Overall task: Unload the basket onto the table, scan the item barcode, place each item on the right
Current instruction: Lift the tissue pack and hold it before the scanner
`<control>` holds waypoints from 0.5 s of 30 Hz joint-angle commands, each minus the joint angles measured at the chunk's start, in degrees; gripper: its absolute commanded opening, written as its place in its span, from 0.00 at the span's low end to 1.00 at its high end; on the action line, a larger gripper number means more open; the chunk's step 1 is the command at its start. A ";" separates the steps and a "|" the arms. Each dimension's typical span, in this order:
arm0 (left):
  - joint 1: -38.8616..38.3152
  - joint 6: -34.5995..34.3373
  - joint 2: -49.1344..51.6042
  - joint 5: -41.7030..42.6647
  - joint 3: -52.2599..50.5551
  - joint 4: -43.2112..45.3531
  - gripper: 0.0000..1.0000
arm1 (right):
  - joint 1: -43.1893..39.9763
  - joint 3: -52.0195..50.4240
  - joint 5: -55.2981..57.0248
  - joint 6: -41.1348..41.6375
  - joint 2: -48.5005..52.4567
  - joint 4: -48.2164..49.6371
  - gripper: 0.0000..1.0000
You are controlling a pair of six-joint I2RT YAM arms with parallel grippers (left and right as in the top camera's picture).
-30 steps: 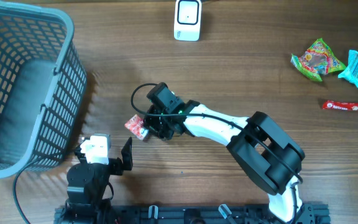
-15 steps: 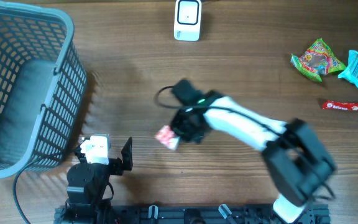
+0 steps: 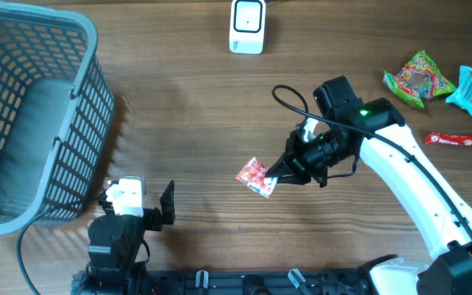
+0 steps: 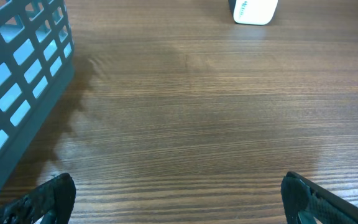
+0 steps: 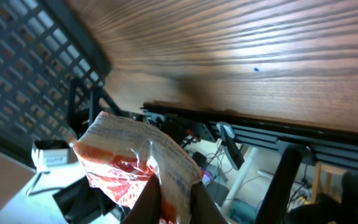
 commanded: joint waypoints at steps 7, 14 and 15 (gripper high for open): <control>0.31 0.90 -0.31 -0.17 -0.42 0.24 1.00 | -0.13 0.11 22.86 -15.82 -0.63 35.01 0.04; 0.31 0.90 -0.31 -0.17 -0.42 0.24 1.00 | -0.13 0.11 46.36 -20.72 3.30 60.43 0.04; 0.31 0.90 -0.31 -0.17 -0.42 0.22 1.00 | -0.13 0.11 47.47 -21.00 4.81 64.37 0.05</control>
